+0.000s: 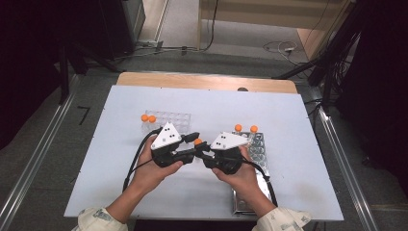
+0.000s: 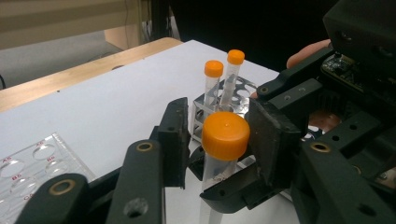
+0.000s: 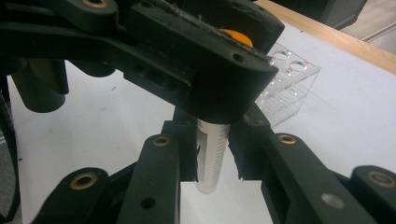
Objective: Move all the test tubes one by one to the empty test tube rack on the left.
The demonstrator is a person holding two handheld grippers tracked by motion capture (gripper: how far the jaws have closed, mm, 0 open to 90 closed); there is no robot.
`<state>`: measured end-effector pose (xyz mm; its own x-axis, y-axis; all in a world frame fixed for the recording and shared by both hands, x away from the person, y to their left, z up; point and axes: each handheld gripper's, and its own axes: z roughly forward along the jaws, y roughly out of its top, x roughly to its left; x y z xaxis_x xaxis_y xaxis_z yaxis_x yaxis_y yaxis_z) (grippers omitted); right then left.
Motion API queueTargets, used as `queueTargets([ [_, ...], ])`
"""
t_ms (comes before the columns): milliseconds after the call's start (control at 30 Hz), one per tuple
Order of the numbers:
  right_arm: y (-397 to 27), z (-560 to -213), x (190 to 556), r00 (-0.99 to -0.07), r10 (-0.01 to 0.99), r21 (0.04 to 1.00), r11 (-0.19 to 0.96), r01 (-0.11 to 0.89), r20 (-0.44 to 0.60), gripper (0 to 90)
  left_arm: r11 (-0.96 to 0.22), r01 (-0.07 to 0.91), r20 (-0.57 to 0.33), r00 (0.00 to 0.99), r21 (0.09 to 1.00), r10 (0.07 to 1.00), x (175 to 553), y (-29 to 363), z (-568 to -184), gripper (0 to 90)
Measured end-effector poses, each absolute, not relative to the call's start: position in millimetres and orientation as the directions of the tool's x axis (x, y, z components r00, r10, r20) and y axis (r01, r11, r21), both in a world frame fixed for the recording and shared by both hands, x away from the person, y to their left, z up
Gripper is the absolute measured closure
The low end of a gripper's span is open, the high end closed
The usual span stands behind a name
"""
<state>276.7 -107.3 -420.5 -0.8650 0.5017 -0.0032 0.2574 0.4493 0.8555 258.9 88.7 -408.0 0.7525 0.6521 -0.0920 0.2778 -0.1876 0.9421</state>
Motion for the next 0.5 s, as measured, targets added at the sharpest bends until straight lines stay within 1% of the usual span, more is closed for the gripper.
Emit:
queueTargets([
  [167, -107.2, -420.4, 276.3, -0.865, 0.501, 0.856, 0.448, 0.258, -0.001, 71.1, -0.189, 0.277, -0.094, 0.759, 0.942, 0.644, 258.8, 88.3, -408.5, 70.3],
  [267, -107.3, -420.5, 276.3, -0.866, 0.5, 0.855, 0.449, 0.258, -0.001, 70.6, -0.191, 0.276, -0.092, 0.761, 0.942, 0.643, 258.6, 88.4, -408.3, 71.0],
  [367, -107.5, -420.0, 275.6, -0.865, 0.502, 0.859, 0.44, 0.261, 0.006, 62.7, -0.193, 0.275, -0.091, 0.762, 0.942, 0.641, 258.6, 88.5, -408.0, 71.3],
  [500, -108.7, -418.1, 274.2, -0.867, 0.498, 0.865, 0.426, 0.265, 0.02, 44.8, -0.186, 0.275, -0.095, 0.76, 0.943, 0.643, 259.0, 90.0, -406.8, 71.3],
])
